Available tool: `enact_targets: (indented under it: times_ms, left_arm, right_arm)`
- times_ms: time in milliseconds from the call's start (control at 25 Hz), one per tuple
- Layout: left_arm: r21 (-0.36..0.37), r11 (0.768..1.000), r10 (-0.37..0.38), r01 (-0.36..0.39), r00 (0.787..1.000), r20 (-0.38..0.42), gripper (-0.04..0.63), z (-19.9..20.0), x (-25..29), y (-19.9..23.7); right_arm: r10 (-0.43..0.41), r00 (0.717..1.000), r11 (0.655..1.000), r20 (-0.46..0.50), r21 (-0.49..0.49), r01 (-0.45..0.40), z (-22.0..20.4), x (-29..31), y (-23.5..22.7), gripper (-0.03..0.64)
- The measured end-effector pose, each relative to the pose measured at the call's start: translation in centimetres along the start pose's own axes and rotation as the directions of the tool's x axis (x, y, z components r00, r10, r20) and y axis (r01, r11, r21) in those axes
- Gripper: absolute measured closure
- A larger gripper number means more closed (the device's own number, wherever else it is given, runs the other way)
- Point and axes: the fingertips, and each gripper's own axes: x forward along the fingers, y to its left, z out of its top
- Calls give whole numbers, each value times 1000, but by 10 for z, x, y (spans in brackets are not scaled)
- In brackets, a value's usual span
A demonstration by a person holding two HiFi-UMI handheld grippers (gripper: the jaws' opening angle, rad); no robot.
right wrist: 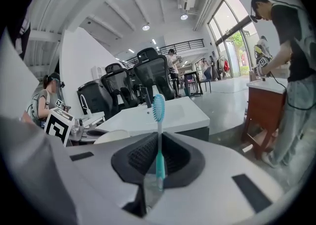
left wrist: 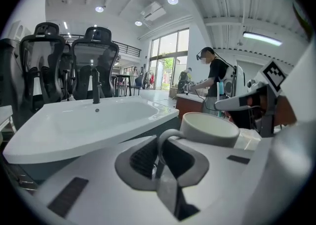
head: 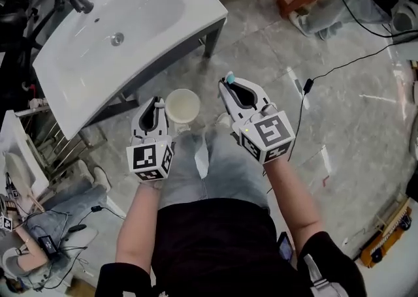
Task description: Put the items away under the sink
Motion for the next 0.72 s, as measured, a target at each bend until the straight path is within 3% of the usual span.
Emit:
enact_targets:
  times_ms: [440,720]
  left_arm:
    - [21,1000,19,-19,1000,-7,549,-62,62,2]
    - [73,997,-8,9,1000,-9,549,-94,120,3]
  right_arm:
    - [-94,995,996,12,-4,94,-80,31,-39,572]
    - [-154,987,987,38,51,152,-118,62,-76,572]
